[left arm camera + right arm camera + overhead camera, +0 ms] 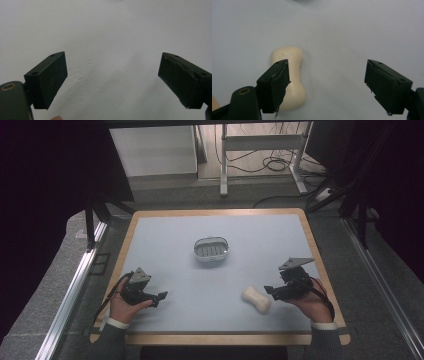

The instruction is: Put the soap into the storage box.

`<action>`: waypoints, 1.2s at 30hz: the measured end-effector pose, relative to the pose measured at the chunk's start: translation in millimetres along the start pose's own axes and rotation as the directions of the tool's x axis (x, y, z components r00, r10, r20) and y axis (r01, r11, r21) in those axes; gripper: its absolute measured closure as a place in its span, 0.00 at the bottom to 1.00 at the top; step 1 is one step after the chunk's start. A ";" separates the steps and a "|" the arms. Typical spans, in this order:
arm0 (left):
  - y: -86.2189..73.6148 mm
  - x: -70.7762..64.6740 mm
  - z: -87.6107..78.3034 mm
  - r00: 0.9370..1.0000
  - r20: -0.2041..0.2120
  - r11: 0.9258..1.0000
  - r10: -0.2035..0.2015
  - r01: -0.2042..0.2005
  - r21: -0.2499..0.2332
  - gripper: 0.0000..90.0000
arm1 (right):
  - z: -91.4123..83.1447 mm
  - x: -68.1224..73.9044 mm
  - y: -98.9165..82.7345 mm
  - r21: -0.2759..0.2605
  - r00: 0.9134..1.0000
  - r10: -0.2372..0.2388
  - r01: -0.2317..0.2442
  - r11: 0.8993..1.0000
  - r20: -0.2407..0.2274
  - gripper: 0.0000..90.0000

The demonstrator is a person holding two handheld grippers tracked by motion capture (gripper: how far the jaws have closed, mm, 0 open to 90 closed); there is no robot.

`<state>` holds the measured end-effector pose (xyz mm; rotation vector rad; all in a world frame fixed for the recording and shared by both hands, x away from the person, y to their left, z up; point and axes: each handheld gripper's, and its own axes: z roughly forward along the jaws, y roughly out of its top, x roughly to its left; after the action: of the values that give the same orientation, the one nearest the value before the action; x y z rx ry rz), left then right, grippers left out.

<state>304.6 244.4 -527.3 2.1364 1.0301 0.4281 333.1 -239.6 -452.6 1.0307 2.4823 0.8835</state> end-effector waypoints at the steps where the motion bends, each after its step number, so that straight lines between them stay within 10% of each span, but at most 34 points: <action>1: 0.0 0.8 -1.1 1.000 -0.003 1.000 -0.002 0.002 -0.001 0.10 | 1.0 1.7 0.9 0.002 1.000 -0.004 0.004 1.000 -0.004 0.24; 8: 0.0 1.7 -2.1 1.000 -0.004 1.000 -0.003 0.003 -0.005 0.10 | 18.1 25.6 5.9 0.115 0.994 -0.062 0.072 0.991 -0.090 0.25; 36: 0.6 3.1 -2.1 1.000 0.007 1.000 -0.003 0.003 -0.003 0.10 | 63.2 44.5 17.1 0.338 0.994 -0.048 0.077 0.938 -0.094 0.48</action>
<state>305.7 247.6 -525.4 2.1324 1.0280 0.4199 342.4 -171.4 -491.7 1.0272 2.7892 0.4940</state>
